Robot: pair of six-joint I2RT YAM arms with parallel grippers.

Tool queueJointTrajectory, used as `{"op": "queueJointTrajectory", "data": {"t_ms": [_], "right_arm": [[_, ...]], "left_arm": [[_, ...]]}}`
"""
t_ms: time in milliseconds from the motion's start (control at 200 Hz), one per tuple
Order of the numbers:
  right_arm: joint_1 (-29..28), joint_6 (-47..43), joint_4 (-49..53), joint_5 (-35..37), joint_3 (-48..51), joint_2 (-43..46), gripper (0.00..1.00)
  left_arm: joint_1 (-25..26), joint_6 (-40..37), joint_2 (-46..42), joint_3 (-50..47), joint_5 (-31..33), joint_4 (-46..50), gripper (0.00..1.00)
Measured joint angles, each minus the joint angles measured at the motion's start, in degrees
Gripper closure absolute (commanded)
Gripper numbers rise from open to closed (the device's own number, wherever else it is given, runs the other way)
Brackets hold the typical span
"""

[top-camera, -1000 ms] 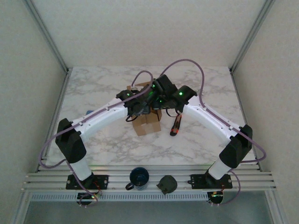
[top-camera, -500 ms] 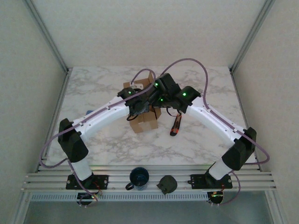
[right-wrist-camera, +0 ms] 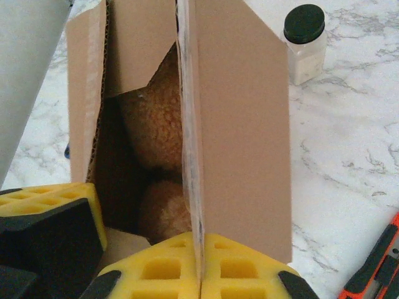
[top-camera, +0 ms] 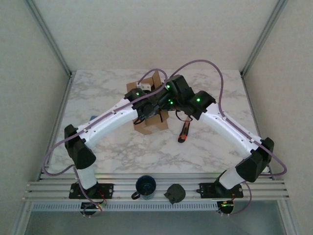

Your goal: Unpack the express box

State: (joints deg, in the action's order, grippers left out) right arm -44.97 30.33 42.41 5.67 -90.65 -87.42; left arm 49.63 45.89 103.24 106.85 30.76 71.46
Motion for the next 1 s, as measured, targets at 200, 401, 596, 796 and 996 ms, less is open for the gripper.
{"op": "queueJointTrajectory", "data": {"t_ms": [200, 401, 596, 796, 996], "right_arm": [[0.2, 0.3, 0.1, -0.4, 0.3, 0.0, 1.00], [0.1, 0.6, 0.5, -0.4, 1.5, -0.2, 1.00], [-0.3, 0.6, 0.9, -1.3, 2.1, -1.8, 1.00], [0.8, 0.9, 2.6, 0.9, 2.4, -1.9, 1.00], [0.6, 1.0, 1.5, -0.5, 2.8, -1.9, 1.00]], "left_arm": [[0.2, 0.7, 0.0, 0.0, 1.2, 1.4, 1.00], [1.4, 2.2, -2.4, -2.5, 2.5, 1.3, 1.00], [2.3, 4.2, -8.0, -9.1, 4.0, -0.6, 1.00], [1.2, 5.7, -14.0, -14.9, 6.7, -0.7, 1.00], [0.2, 6.7, -21.3, -21.7, 6.4, -3.7, 1.00]]}}
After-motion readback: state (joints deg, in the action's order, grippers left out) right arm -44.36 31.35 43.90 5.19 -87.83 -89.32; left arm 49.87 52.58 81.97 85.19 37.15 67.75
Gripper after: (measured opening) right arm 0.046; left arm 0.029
